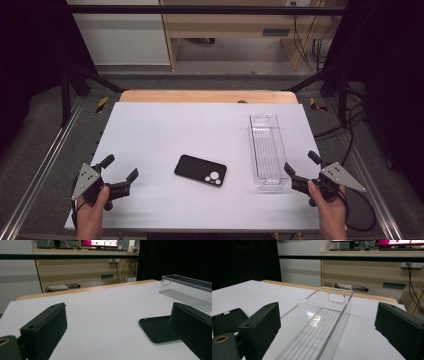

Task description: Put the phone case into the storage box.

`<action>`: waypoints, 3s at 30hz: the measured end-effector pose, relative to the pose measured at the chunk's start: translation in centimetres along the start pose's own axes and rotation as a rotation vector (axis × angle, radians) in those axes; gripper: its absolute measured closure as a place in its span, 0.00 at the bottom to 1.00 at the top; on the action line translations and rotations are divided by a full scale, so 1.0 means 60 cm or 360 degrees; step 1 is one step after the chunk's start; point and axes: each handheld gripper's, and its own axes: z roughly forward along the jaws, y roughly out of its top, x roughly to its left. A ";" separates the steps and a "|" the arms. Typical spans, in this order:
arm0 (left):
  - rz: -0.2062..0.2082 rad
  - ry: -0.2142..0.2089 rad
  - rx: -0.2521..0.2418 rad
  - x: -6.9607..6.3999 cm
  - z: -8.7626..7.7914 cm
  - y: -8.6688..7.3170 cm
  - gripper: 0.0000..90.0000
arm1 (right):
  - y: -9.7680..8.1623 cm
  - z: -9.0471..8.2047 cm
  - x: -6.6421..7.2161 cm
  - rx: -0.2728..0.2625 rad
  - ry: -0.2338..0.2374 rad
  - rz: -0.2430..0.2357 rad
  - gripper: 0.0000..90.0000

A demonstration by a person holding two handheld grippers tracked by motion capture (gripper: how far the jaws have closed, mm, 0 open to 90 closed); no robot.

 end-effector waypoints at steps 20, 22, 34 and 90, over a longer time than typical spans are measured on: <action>0.0006 0.0001 0.0028 -0.005 0.004 0.000 0.01 | 0.019 -0.010 0.031 -0.0002 -0.0034 -0.0027 0.04; 0.0006 0.0003 0.0025 -0.006 0.003 0.001 0.01 | 0.026 -0.007 0.040 0.0008 -0.0032 -0.0013 0.04; 0.0005 -0.0005 0.0016 -0.009 0.001 0.002 0.01 | 0.094 0.036 0.139 0.0055 0.0116 -0.0053 0.06; 0.0000 -0.0022 0.0014 -0.005 0.002 0.005 0.01 | 0.040 0.267 0.329 0.0621 0.0451 -0.0117 0.14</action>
